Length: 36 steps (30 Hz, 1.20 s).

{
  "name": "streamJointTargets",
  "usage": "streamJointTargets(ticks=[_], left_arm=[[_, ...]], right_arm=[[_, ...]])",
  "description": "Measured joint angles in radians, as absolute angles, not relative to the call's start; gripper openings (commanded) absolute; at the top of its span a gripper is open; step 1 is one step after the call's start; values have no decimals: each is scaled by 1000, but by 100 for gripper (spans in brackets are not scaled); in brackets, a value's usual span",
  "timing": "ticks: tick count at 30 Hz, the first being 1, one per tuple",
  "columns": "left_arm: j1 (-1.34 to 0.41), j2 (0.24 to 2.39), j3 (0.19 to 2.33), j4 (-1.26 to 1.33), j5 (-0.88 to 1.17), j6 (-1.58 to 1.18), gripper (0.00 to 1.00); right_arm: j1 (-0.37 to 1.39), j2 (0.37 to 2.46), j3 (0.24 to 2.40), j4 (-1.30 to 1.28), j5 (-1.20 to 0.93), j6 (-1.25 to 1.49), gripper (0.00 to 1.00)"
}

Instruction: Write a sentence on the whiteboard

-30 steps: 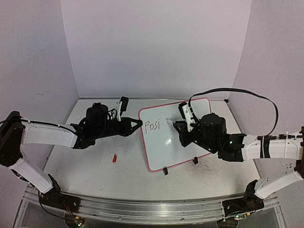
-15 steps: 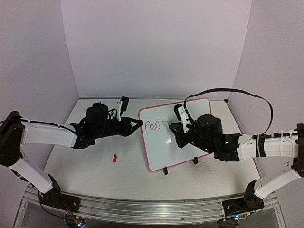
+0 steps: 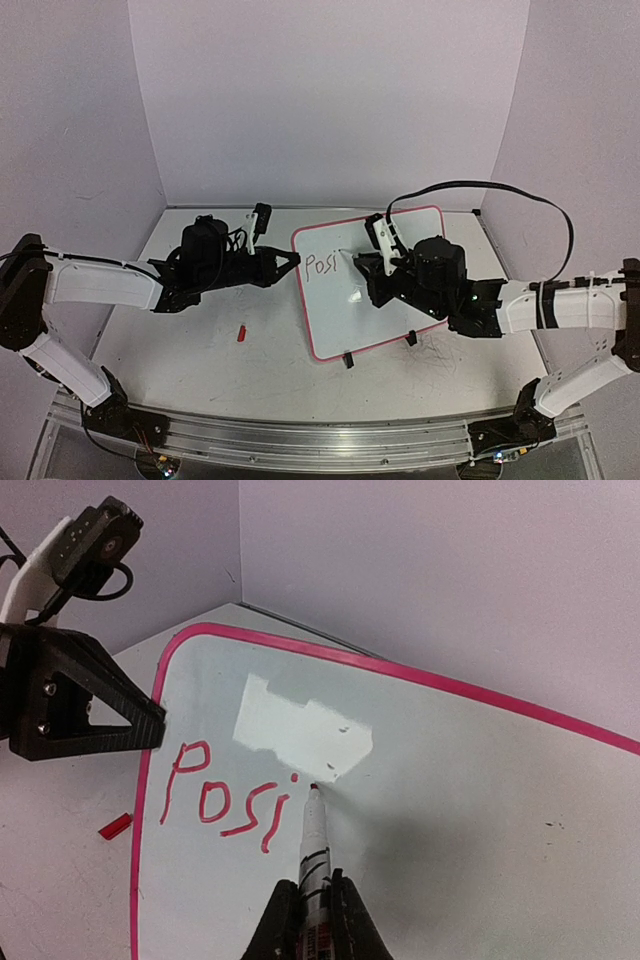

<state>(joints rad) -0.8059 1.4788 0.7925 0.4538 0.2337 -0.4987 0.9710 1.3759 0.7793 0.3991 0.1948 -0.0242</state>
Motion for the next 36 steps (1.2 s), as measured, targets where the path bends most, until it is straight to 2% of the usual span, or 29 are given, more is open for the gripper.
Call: streamJointTargets(ticks=[36], left_arm=[[-806, 1478, 793, 452, 233, -495, 0]], right_arm=[[994, 1372, 744, 362, 200, 71, 0]])
